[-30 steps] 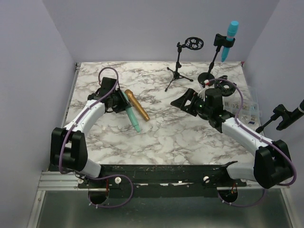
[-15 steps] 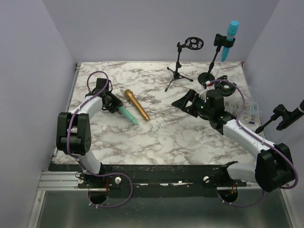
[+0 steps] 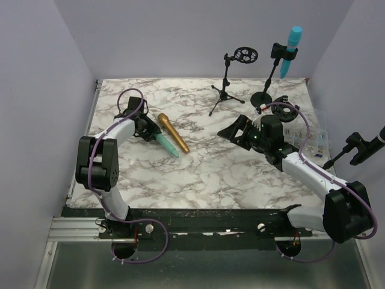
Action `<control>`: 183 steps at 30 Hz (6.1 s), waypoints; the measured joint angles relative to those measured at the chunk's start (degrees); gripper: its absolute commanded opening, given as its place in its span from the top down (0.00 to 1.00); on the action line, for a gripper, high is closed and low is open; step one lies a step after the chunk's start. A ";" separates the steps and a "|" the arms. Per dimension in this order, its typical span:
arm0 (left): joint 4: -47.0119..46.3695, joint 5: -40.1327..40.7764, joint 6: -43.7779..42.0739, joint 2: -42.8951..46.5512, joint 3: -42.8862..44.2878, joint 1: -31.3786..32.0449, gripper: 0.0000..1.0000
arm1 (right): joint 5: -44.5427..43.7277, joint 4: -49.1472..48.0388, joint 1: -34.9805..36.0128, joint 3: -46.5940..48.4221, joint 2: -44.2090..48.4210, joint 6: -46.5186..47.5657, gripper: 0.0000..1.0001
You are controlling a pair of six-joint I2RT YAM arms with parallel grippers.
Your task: Remove the microphone from the stand
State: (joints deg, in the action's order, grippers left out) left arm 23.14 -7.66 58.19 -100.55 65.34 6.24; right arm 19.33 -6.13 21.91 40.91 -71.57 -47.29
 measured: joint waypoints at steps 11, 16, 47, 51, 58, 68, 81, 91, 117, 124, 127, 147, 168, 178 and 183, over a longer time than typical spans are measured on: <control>3.34 2.05 -1.53 -0.92 2.80 2.27 0.64 | -0.02 -0.02 0.00 -0.72 0.13 0.00 0.00; 4.37 2.51 -1.66 -0.94 2.84 2.25 0.55 | -0.02 -0.02 0.00 -0.81 0.37 0.00 0.00; 4.68 1.09 -4.90 13.16 1.33 2.25 0.27 | -2.05 2.75 0.00 -1.22 1.88 1.75 0.00; 2.19 -1.64 -7.10 23.74 0.44 2.19 0.21 | -3.32 4.66 0.00 -0.74 1.79 3.58 0.00; -5.92 -11.72 -17.16 34.49 2.67 2.08 0.18 | -6.16 10.21 0.00 4.59 -0.26 8.41 0.00; -10.80 -19.91 -28.28 39.74 -2.93 2.47 0.18 | -14.75 16.68 0.00 21.05 -7.56 14.75 0.00; -12.81 -24.15 -30.42 44.70 -3.28 2.51 0.17 | -17.31 9.77 -5.53 52.04 -37.53 16.06 0.12; -13.70 -24.85 -31.26 45.62 -3.87 2.51 0.13 | -7.04 0.22 -10.78 52.68 -46.51 14.27 0.23; -14.53 -26.12 -31.23 44.28 -4.33 2.51 0.13 | 0.70 -13.94 -11.50 51.76 -51.65 12.35 0.47; -14.56 -26.25 -31.23 44.11 -4.37 2.51 0.13 | 0.66 -14.01 -11.54 51.76 -51.91 12.90 0.47; -14.69 -26.27 -31.21 44.04 -4.42 2.51 0.13 | 0.66 -14.01 -11.54 51.76 -51.93 13.27 0.48; -15.30 -26.64 -31.21 43.30 -4.81 2.51 0.13 | 0.61 -16.68 -11.54 50.71 -52.43 14.53 0.46; -15.43 -26.97 -30.93 42.88 -5.05 2.51 0.09 | -3.48 -29.29 -9.97 39.74 -51.74 17.18 0.41; -15.78 -26.99 -30.71 42.73 -5.11 2.51 0.07 | -4.07 -30.12 -9.97 42.62 -51.65 16.94 0.49; -15.78 -27.21 -30.71 42.71 -5.11 2.51 0.07 | -4.07 -29.73 -9.97 43.23 -51.65 17.40 0.53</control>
State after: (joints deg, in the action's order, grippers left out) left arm 7.35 -34.87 27.49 -57.84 60.23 8.75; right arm 15.27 -35.86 11.94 84.14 -123.22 -29.89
